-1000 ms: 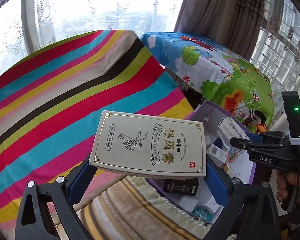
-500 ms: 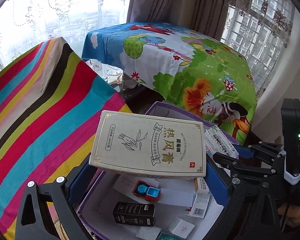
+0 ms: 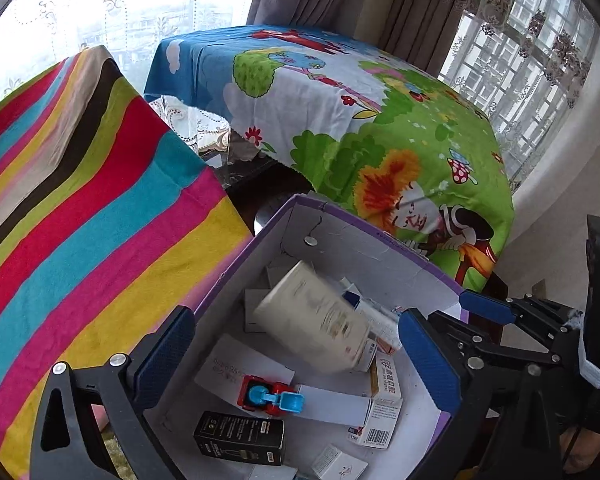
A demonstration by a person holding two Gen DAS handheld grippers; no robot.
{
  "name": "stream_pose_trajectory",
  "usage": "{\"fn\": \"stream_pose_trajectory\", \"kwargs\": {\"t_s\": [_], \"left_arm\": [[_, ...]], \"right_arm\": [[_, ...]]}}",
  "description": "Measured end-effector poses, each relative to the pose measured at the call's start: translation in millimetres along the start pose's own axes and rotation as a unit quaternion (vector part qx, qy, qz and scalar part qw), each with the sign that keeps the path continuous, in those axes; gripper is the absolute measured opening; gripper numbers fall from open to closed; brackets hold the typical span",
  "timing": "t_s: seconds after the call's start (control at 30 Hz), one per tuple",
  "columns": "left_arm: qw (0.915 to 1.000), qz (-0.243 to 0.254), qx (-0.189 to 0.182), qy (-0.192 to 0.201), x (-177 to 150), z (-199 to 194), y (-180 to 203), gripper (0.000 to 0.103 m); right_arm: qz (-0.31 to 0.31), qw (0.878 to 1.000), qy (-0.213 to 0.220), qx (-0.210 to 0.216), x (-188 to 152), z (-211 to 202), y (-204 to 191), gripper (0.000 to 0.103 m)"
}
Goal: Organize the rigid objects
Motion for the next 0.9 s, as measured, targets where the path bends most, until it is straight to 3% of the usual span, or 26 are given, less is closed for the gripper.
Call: {"fn": "stream_pose_trajectory", "kwargs": {"t_s": [0.13, 0.27, 0.5, 0.67, 0.9], "left_arm": [[0.9997, -0.017, 0.01, 0.012, -1.1, -16.3, -11.0, 0.103], [0.999, -0.044, -0.005, 0.006, -14.2, -36.2, -19.0, 0.103], [0.9952, -0.092, -0.025, -0.021, -73.7, -77.7, -23.9, 0.103], [0.9928, -0.116, -0.015, -0.027, -115.9, -103.9, -30.5, 0.103], [0.9875, -0.148, -0.008, -0.054, -141.9, -99.0, -42.8, 0.103]], "right_arm": [[0.004, 1.0, 0.008, -0.002, 0.0, -9.2, -3.3, 0.058], [-0.003, 1.0, 0.012, -0.004, -4.0, -19.5, -13.4, 0.062], [-0.014, 1.0, 0.013, -0.001, -17.6, -41.4, -31.6, 0.067], [-0.029, 0.999, 0.014, -0.003, -32.8, -61.4, -43.9, 0.069], [-0.036, 0.999, 0.011, -0.005, -59.1, -81.7, -54.5, 0.071]]}}
Point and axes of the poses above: each gripper's, at about its wrist camera, not at the fingertips, and z roughly the way its jaws point, y to its right, x to its top, the point moved 9 cm from there along z, roughly the way its jaws point, and after that the axes turned 6 degrees about x, right-handed, at the moved point
